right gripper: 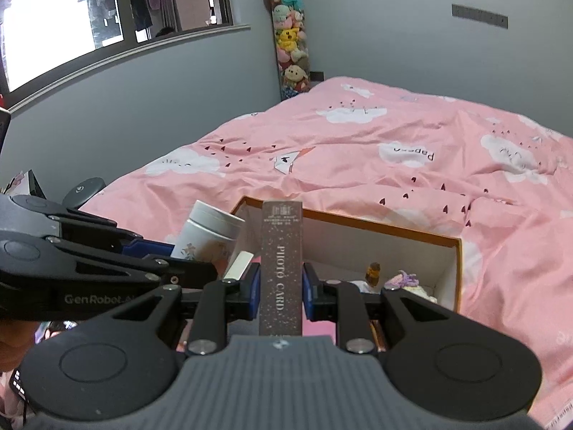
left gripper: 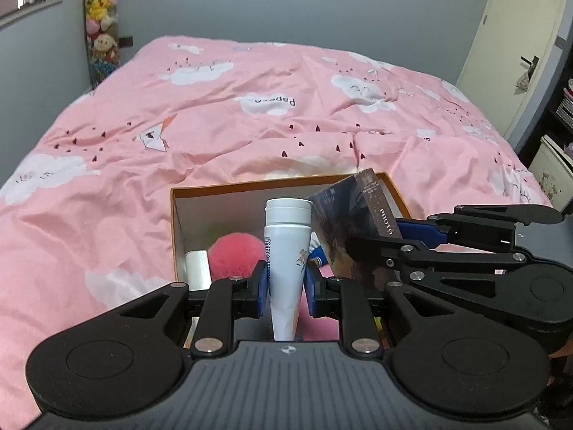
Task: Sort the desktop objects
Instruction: 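Lift the tube and PHOTO CARD box and carry them over the orange box, then lower the tube and PHOTO CARD box into the box and open both grippers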
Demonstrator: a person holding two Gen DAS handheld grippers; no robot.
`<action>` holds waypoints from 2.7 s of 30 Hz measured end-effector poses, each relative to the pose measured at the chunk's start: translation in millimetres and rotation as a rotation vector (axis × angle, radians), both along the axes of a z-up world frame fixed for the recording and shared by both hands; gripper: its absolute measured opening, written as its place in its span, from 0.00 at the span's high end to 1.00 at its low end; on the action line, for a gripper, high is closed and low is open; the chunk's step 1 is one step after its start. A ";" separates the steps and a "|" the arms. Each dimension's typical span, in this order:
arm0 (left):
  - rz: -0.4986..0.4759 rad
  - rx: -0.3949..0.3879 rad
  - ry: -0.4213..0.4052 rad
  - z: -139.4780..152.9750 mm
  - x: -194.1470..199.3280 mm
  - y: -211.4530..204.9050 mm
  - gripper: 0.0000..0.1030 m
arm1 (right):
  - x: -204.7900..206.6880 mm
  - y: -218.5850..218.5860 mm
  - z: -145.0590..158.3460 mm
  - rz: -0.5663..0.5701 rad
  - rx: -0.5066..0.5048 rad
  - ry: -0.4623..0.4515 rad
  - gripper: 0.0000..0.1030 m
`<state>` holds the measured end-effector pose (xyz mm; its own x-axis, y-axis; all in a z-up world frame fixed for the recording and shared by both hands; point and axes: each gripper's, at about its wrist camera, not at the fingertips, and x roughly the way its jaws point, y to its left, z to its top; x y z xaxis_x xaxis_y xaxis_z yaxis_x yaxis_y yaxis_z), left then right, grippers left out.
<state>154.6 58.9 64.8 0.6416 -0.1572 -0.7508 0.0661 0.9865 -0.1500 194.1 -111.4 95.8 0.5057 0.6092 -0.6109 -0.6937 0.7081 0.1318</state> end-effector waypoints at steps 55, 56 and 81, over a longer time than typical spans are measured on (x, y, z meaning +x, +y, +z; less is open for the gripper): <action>0.135 -0.213 0.207 -98.7 99.5 30.0 0.76 | 123.0 13.0 -106.7 -0.091 0.057 0.416 0.77; 0.134 -0.218 0.215 -101.0 100.2 28.9 0.78 | 121.5 13.6 -107.5 -0.091 0.064 0.420 0.78; 0.110 -0.007 0.024 -38.8 33.3 1.8 0.80 | 61.6 4.5 -67.3 -0.083 -0.030 0.234 0.83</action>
